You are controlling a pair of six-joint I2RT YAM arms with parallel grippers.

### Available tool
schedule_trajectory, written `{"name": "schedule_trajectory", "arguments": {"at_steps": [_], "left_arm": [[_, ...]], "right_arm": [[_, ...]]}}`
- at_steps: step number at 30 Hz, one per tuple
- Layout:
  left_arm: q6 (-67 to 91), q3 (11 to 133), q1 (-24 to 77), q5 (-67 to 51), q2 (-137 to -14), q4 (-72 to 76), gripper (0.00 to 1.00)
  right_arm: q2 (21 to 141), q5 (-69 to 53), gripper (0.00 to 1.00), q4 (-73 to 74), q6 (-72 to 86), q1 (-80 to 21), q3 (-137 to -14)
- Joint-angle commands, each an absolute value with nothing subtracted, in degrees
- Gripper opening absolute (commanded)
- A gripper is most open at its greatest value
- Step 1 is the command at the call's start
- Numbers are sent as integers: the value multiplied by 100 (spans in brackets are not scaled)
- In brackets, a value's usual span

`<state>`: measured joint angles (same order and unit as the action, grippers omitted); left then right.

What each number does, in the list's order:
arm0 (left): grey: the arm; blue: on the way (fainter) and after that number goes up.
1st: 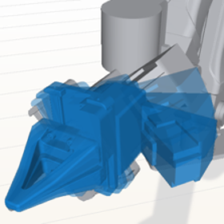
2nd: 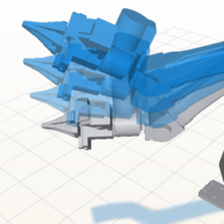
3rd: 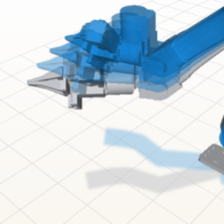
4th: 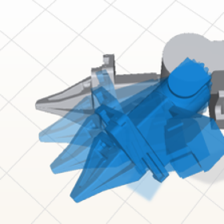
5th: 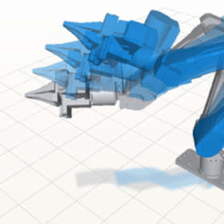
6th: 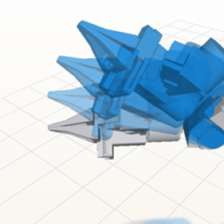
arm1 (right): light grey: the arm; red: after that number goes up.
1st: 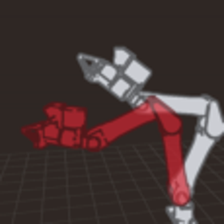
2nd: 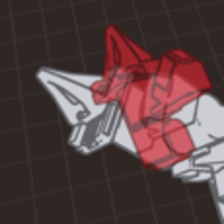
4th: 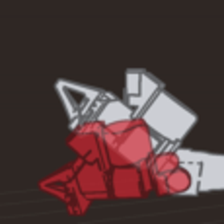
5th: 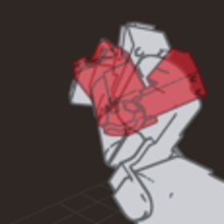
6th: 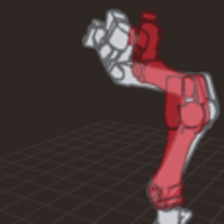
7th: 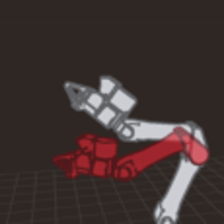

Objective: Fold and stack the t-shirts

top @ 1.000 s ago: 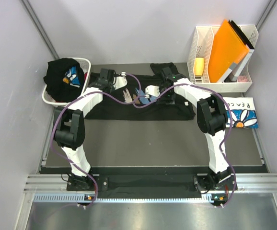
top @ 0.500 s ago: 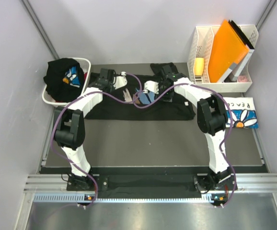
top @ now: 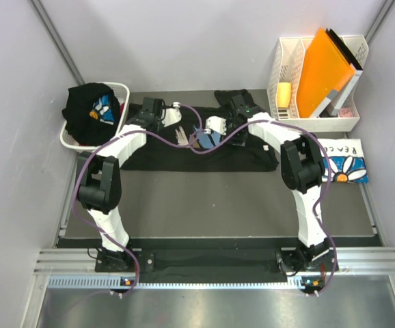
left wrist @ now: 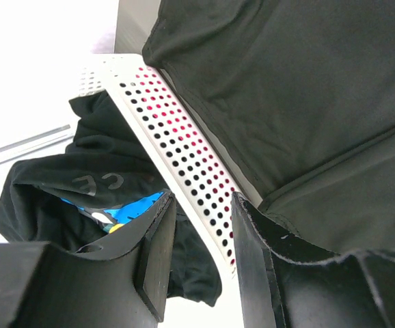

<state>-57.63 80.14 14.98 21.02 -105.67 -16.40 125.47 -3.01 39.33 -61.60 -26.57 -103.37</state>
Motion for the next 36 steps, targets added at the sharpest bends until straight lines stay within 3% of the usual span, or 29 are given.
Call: {"name": "schedule_trajectory", "arguments": {"at_steps": [1, 18, 20, 24, 27, 36], "left_arm": [[-5827, 8042, 1485, 2127, -10529, -1380, 43], [-5862, 8138, 1485, 2127, -10635, -1362, 43], [-5854, 8165, 1485, 2118, -10652, -1397, 43], [-5888, 8148, 1485, 2127, -10635, -1406, 43], [-5897, 8130, 1468, 2109, -10617, -1398, 43], [-5862, 8147, 1459, 2057, -10661, -1380, 43]], "right_arm": [[12428, -308, 55, 3771, -6029, -2654, -10196], [12480, -185, 52, 3753, -6064, -2628, -10160], [12524, -141, 47, 3683, -6064, -2619, -10151], [12603, -62, 19, 3542, -6038, -2619, -10212], [12630, -18, 8, 3472, -6038, -2628, -10274], [12551, 246, 6, 3217, -6459, -2751, -10389]]}}
